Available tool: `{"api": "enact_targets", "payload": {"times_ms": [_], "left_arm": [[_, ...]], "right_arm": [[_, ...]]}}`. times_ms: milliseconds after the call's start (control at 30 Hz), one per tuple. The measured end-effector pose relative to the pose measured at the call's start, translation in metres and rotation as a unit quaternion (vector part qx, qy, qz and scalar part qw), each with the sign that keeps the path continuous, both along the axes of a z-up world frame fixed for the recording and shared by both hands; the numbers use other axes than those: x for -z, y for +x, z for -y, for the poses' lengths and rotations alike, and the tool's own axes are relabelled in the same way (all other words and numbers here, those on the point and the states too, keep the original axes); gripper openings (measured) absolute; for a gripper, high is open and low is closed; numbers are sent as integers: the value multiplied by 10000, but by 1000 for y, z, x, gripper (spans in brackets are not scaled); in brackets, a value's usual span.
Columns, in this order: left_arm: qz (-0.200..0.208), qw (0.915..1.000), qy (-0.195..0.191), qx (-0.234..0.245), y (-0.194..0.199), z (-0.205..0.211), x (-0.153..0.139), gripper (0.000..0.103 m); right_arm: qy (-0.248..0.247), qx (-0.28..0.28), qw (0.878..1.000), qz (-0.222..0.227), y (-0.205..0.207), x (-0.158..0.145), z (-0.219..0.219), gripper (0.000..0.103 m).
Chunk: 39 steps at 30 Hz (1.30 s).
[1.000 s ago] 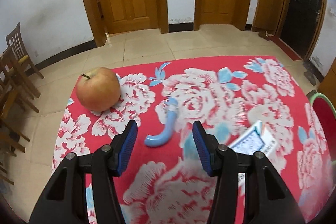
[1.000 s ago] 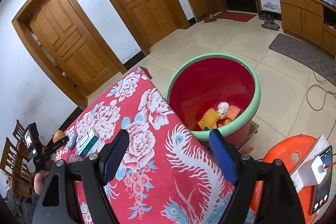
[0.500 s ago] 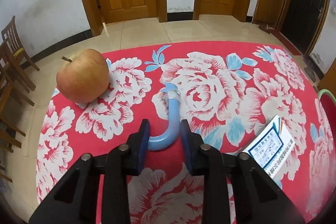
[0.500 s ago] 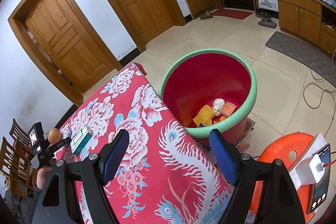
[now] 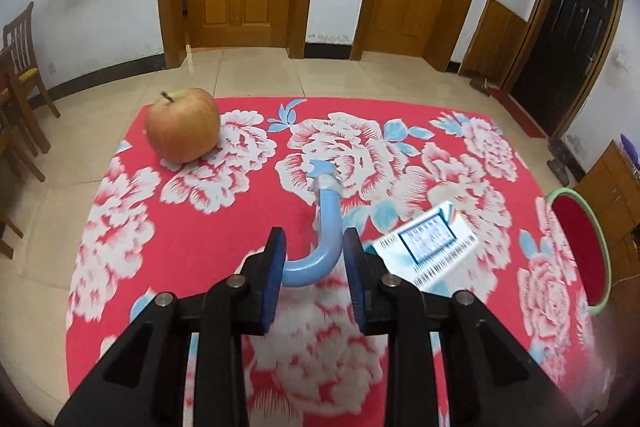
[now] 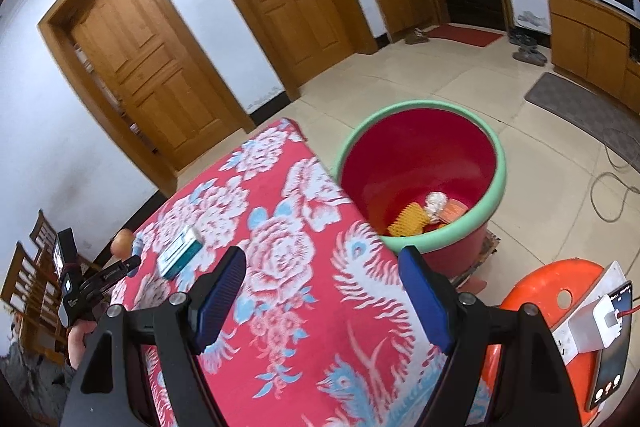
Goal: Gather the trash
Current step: 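Return the left gripper to the table and grasp the blue curved tube, then grasp the white-and-teal medicine box with the right gripper while the left holds the tube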
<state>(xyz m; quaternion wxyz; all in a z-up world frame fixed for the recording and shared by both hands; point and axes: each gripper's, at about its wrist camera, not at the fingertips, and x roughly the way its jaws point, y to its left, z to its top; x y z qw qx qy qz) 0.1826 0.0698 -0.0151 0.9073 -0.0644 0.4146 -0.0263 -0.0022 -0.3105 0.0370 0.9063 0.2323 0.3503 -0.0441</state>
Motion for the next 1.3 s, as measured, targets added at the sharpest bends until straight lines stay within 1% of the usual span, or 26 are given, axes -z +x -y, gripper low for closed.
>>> {"api": "enact_targets", "payload": {"times_ms": [133,200,300,433,533,667,767,867,933,1033,1100,1167,1300], "left_arm": [[92,9999,-43,-93,-20,-4,-7,29],[127,9998,8,-140,-28,-5,-9,29],[110,9996,84,-231,-35,-8,-7,29],[44,9993,45,-370,-37,-16,1,29],[12,9990,-5,-451,-36,-22,9,29],[44,9986,69,-527,-35,-27,16,29],[108,9984,42,-546,-34,-31,19,29],[153,9980,132,-603,-33,-34,23,29],[188,9977,119,-639,-34,-37,25,29],[200,9976,17,-659,-34,-41,28,29],[201,9974,18,-686,-33,-42,30,29],[170,9974,32,-702,-32,-44,33,29],[132,9977,6,-669,-32,-42,35,29]], "right_arm": [[-86,-277,9995,76,-5,-14,-17,81],[-53,-487,9987,156,-9,-24,-27,81],[-69,-770,9966,280,-14,-39,-41,81],[-190,-1241,9910,459,-15,-60,-66,82],[-292,-1561,9865,405,-10,-67,-88,83],[-409,-1942,9798,248,5,-67,-119,83],[-602,-2130,9749,220,23,-62,-143,83],[-678,-2382,9688,135,43,-53,-164,85],[-705,-2527,9650,71,57,-46,-174,86],[-679,-2870,9555,67,82,-29,-190,89],[-676,-3022,9508,6,100,-15,-199,97],[-755,-3139,9464,-40,116,0,-207,97],[-951,-3095,9460,-189,142,27,-217,103]]}}
